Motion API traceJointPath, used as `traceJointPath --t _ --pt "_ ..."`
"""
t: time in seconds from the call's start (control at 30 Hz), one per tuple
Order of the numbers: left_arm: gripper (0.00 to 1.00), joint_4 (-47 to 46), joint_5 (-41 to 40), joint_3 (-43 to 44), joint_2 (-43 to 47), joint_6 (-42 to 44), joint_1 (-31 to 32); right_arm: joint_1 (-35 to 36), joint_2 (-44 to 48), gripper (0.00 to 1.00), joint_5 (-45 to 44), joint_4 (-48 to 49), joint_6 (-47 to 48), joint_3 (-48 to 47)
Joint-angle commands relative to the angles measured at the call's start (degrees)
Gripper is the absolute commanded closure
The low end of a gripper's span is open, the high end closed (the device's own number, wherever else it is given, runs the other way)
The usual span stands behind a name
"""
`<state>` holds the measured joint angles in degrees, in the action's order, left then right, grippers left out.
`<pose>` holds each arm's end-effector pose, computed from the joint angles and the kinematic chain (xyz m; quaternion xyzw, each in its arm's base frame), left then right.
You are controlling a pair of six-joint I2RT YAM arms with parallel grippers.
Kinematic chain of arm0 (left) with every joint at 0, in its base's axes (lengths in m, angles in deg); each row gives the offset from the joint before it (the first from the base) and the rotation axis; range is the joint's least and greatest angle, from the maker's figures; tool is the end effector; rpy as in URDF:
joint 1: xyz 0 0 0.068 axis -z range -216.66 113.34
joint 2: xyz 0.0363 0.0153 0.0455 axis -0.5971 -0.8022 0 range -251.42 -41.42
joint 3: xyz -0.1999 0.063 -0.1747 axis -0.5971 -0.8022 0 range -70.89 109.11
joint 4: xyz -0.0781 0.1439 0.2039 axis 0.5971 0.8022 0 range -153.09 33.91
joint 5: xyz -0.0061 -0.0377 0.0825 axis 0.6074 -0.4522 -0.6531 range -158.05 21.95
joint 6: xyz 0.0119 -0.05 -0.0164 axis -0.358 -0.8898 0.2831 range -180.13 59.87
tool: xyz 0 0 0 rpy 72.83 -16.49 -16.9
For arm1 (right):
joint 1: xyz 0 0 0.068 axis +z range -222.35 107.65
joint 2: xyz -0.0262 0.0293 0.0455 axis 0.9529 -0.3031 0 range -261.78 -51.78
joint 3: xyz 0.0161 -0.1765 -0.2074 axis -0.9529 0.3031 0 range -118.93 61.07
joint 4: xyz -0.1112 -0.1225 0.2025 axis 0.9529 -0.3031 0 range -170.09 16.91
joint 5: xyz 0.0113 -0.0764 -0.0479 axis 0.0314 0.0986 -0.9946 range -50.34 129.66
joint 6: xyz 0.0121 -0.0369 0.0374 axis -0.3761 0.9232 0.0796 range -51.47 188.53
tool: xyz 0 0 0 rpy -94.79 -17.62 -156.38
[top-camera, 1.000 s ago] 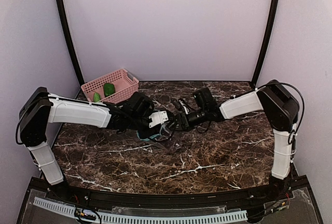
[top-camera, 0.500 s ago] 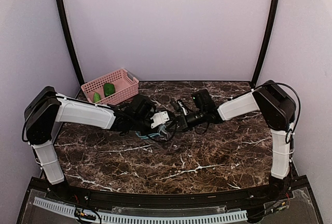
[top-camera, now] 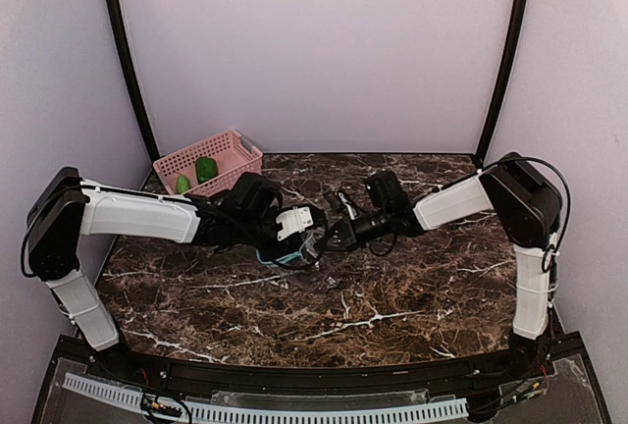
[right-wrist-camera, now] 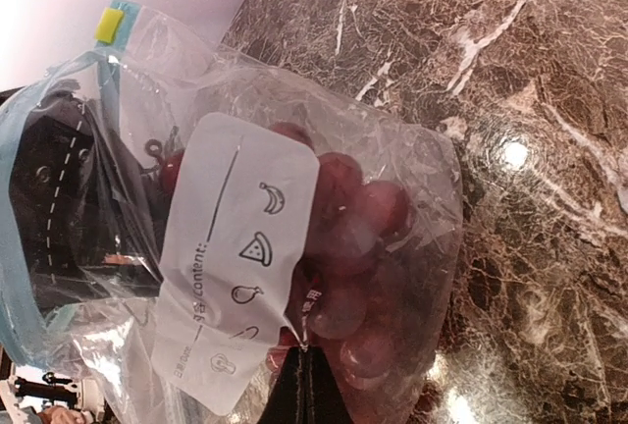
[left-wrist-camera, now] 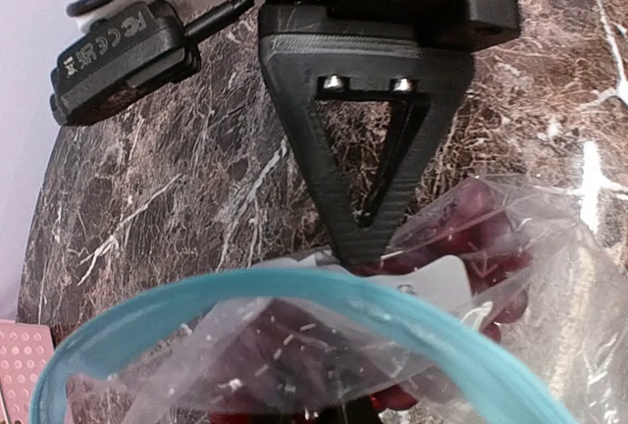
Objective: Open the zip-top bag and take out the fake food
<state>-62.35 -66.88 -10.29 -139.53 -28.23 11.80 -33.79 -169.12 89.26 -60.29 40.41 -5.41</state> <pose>0.2476 -0.2805 0.2055 0.5839 0.6845 -0.0719 0.4305 0.3106 0.2823 0.1360 -0.2573 0.7960 0.5335 0.1248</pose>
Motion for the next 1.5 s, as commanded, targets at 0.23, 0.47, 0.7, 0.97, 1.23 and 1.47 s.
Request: traceJointPath --t 0.23,0.47,0.7,0.97,1.23,1.47 --pt "0.99 2.8 11.4 -3.5 11.2 1.9 -0.1 -1.5 3.2 1.0 -2.7 3.7 -2.0 3.3" --pt "0.99 0.6 12.6 -4.6 15.0 1.2 -0.1 -2.0 3.3 1.0 -3.4 4.9 -3.0 5.0" --pt "0.99 -2.5 9.0 -4.9 18.5 -0.1 -0.2 -2.2 3.9 1.0 -3.9 5.0 -2.9 6.1" --pt "0.99 -7.7 9.2 -4.2 21.6 -2.9 -0.4 -2.3 3.9 1.0 -4.0 5.1 -3.0 6.3" --pt "0.99 -11.2 9.5 -0.3 22.5 -5.1 -0.5 -2.3 3.8 1.0 -3.9 5.2 -3.1 6.2" --pt "0.99 -14.6 4.1 5.1 23.6 -8.6 -3.4 -2.3 3.8 1.0 -3.7 5.6 -3.3 5.9"
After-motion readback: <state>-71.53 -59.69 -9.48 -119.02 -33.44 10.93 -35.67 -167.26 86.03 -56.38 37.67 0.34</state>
